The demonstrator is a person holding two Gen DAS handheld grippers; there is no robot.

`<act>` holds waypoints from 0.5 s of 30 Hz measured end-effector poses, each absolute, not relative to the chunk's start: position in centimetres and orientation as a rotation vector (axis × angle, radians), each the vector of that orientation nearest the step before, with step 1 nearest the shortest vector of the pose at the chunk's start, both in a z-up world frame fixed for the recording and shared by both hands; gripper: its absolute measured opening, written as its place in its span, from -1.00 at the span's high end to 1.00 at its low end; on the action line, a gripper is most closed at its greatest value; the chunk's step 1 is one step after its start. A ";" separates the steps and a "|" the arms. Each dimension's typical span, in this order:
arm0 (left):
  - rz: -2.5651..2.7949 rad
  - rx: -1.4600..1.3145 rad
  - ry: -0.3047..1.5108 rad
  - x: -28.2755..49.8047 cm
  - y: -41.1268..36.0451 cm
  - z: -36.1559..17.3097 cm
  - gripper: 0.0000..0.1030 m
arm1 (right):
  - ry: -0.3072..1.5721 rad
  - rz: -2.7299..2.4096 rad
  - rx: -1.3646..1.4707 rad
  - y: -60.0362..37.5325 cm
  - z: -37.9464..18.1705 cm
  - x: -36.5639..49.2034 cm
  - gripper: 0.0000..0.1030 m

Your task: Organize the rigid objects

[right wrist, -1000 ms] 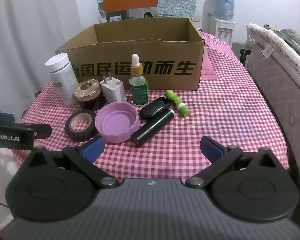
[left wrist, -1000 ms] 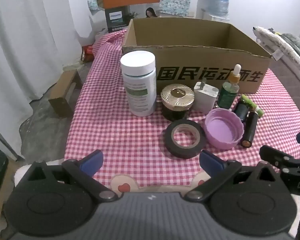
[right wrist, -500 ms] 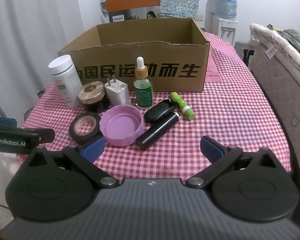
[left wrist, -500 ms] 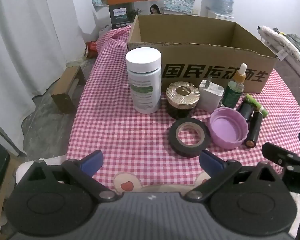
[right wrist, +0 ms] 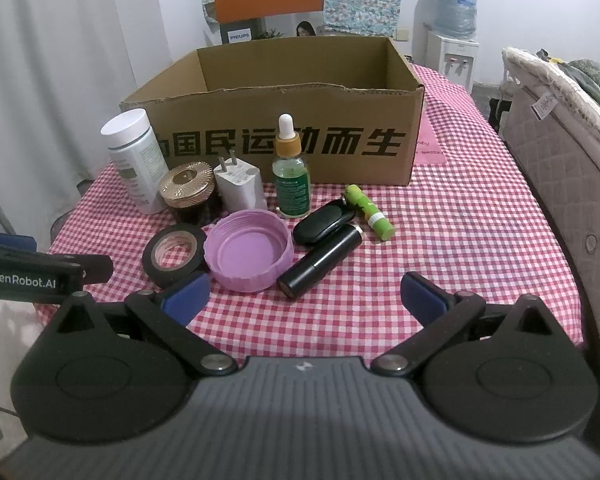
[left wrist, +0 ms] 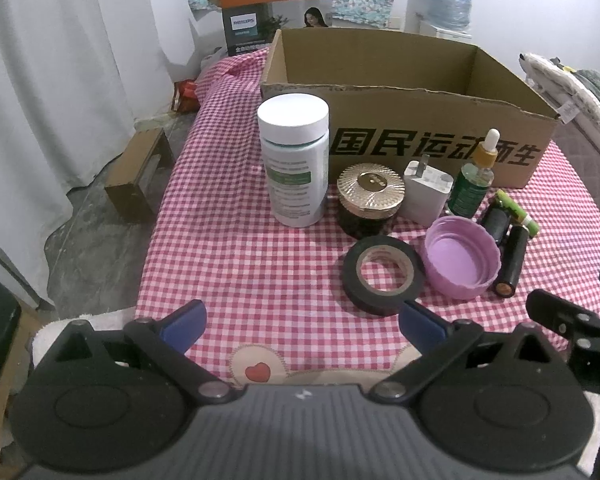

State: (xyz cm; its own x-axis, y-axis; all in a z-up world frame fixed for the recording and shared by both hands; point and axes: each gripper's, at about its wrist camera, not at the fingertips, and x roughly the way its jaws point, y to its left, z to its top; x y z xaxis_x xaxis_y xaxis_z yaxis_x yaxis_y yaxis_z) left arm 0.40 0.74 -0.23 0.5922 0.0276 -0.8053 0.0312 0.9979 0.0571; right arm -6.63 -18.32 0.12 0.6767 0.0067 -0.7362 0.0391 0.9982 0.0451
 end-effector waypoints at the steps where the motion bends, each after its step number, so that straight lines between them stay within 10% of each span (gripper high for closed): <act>1: -0.001 0.067 0.938 0.4 0.7 -0.3 -0.99 | 0.827 -0.017 0.059 -18.3 0.1 -6.7 -0.98; 15: 0.006 0.073 0.939 0.5 0.7 -0.5 -0.99 | 0.830 -0.015 0.058 -18.1 0.3 -6.6 -0.98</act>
